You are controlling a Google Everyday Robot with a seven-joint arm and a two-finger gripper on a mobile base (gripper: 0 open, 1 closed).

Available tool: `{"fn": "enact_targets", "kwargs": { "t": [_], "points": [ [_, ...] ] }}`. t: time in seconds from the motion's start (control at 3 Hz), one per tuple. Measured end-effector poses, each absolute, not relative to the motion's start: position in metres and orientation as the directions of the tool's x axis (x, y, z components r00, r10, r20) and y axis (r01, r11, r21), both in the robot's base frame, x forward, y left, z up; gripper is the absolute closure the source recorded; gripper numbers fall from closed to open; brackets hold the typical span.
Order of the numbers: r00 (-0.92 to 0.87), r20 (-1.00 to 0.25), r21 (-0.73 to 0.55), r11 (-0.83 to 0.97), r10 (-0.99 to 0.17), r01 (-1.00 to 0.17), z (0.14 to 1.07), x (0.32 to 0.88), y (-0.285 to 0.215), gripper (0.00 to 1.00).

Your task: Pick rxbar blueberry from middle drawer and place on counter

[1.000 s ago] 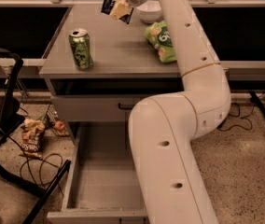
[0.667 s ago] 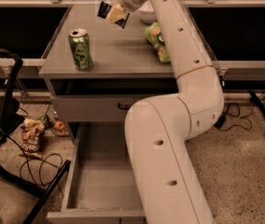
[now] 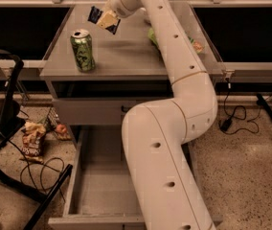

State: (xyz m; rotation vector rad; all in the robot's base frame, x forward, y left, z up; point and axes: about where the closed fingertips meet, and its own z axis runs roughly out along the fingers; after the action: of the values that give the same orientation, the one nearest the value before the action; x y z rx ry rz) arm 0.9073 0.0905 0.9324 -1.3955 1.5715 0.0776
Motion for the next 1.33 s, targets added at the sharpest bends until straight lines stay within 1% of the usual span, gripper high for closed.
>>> {"fn": "enact_targets", "kwargs": {
  "t": [1.33],
  "points": [
    [0.159, -0.685, -0.526, 0.332, -0.711, -0.783, 0.9311, 0.9067, 0.0937, 0.06]
  ]
}}
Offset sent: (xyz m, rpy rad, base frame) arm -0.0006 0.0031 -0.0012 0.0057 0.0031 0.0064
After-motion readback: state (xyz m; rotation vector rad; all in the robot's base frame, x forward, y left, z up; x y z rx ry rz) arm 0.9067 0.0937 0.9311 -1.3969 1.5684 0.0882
